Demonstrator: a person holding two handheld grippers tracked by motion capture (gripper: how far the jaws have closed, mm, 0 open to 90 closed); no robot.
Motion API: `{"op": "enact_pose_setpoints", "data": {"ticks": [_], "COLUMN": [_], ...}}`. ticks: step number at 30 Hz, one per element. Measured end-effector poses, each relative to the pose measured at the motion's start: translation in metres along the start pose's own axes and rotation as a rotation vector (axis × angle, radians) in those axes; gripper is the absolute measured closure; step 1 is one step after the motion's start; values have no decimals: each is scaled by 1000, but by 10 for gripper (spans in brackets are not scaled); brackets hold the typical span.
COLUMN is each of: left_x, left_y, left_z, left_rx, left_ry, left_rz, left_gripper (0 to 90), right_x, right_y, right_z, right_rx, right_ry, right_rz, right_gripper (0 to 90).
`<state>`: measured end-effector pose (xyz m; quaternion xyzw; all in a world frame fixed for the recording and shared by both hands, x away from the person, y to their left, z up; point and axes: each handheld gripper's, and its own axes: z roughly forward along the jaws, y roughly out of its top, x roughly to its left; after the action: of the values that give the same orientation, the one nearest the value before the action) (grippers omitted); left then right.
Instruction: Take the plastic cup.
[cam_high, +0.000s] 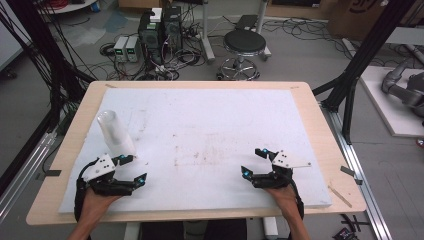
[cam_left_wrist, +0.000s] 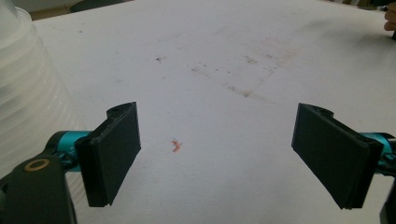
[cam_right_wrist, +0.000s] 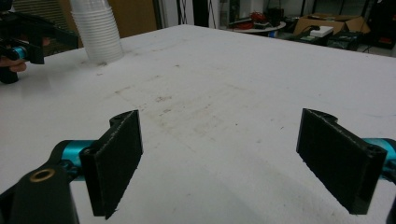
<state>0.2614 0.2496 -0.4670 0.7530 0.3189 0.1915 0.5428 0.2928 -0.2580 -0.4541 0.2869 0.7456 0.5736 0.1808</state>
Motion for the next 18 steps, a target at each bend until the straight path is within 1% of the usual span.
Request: {"op": "enact_pose_setpoints", "data": {"ticks": [2, 6, 9, 11, 12, 15, 17, 18], "left_x": [0, 0, 0, 0, 0, 0, -1, -2], "left_y": [0, 0, 0, 0, 1, 5, 8, 10], "left_z": [0, -1, -1, -2, -3, -8, -13, -16], "left_rx": [-4, -4, -9, -10, -8, -28, -36, -46], "left_ry": [-4, -8, -15, -23, -27, -53, -67, -72], "left_rz": [1, 12, 4, 13, 24, 31, 40, 36], "left_gripper": [154, 154, 154, 153, 154, 154, 154, 154], "right_x": [0, 0, 0, 0, 0, 0, -1, -1], "right_y": [0, 0, 0, 0, 0, 0, 0, 1], "right_z": [0, 1, 1, 1, 1, 1, 2, 2], "right_rx": [-5, 0, 7, 6, 6, 7, 14, 15], "right_ry": [-2, -2, 3, 3, 3, 3, 5, 7], "right_rz": [-6, -12, -8, -3, -3, -5, 3, 7], "right_gripper": [141, 141, 141, 141, 141, 141, 141, 141]}}
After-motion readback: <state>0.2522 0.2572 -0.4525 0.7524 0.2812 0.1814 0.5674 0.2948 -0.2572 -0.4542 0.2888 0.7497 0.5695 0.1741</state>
